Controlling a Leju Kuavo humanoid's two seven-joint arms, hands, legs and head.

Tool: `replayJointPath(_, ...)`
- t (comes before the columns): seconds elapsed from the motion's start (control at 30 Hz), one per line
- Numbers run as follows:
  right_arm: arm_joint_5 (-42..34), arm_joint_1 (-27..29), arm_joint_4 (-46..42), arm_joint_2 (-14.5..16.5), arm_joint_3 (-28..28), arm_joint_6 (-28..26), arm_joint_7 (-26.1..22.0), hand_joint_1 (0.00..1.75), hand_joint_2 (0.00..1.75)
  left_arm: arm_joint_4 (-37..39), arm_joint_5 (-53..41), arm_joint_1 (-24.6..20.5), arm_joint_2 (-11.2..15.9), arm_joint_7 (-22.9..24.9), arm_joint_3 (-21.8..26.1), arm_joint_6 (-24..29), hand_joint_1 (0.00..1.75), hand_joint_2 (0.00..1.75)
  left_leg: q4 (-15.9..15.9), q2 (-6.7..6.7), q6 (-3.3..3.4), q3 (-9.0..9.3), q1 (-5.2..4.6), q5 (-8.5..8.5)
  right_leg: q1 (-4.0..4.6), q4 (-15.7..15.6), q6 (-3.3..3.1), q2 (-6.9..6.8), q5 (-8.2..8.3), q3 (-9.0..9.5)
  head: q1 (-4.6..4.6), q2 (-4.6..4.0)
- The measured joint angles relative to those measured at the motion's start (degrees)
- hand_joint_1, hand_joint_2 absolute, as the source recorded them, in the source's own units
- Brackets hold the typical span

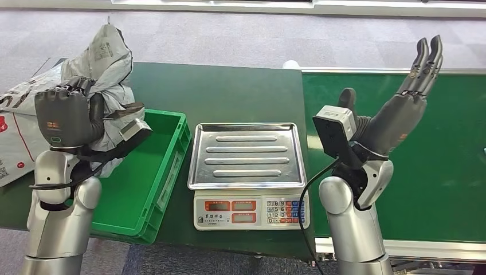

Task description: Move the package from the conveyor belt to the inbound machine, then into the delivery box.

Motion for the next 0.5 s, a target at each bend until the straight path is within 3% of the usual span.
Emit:
replayJointPath(0.13, 0.05, -0.98, 0.21, 0.00, 0.00, 0.03, 0.11, 0.00, 0.00, 1.79, -8.84, 0.12, -0.04, 5.51, 1.57, -6.34, 1.75, 1.75, 0.00, 0.00, 0.00, -0.02, -0.01, 0.00, -0.04, 0.00, 0.00, 0.01, 0.00, 0.00, 0.01, 0.00)
replayJointPath(0.17, 0.07, -1.23, 0.30, 0.00, 0.00, 0.04, 0.11, 0.00, 0.00, 2.67, -9.34, 0.25, 0.03, 6.46, 1.63, -7.60, 1.39, 1.75, 0.00, 0.00, 0.01, -0.02, -0.01, 0.00, -0.04, 0.00, 0.00, 0.01, 0.00, -0.01, 0.01, 0.00)
replayJointPath(0.27, 0.09, -1.68, 0.55, 0.00, 0.00, 0.07, 0.11, 0.00, 0.00, 4.70, -9.42, 0.66, 0.20, 7.85, 1.65, -8.93, 0.08, 1.75, 0.01, -0.02, 0.01, -0.03, -0.01, 0.00, -0.02, 0.00, 0.00, -0.01, 0.01, 0.00, 0.00, 0.00)
replayJointPath(0.3, 0.09, -1.76, 0.62, 0.01, 0.00, 0.07, 0.11, 0.00, 0.00, 5.27, -9.45, 0.66, 0.27, 8.30, 1.64, -9.93, 0.00, 1.75, 0.01, -0.03, 0.01, -0.03, -0.02, 0.00, -0.03, 0.00, 0.00, -0.02, 0.01, 0.00, 0.00, 0.00)
replayJointPath(0.43, 0.23, -2.19, 0.86, 0.24, 0.00, 0.07, 0.33, 0.00, 0.00, 10.01, -9.48, 0.54, 0.38, 8.83, 1.60, -12.90, 0.00, 0.00, 0.01, -0.03, 0.01, -0.03, -0.02, 0.00, -0.02, 0.00, 0.00, 0.01, 0.00, -0.03, 0.01, 0.00)
replayJointPath(0.5, 0.35, -2.38, 0.93, 0.32, 0.00, 0.09, 0.44, 0.00, 0.00, 12.17, -9.48, 0.51, 0.32, 8.96, 1.52, -12.33, 0.00, 0.00, 0.01, -0.02, 0.01, -0.03, -0.01, 0.00, -0.02, 0.00, 0.00, 0.02, 0.00, -0.05, 0.00, 0.00)
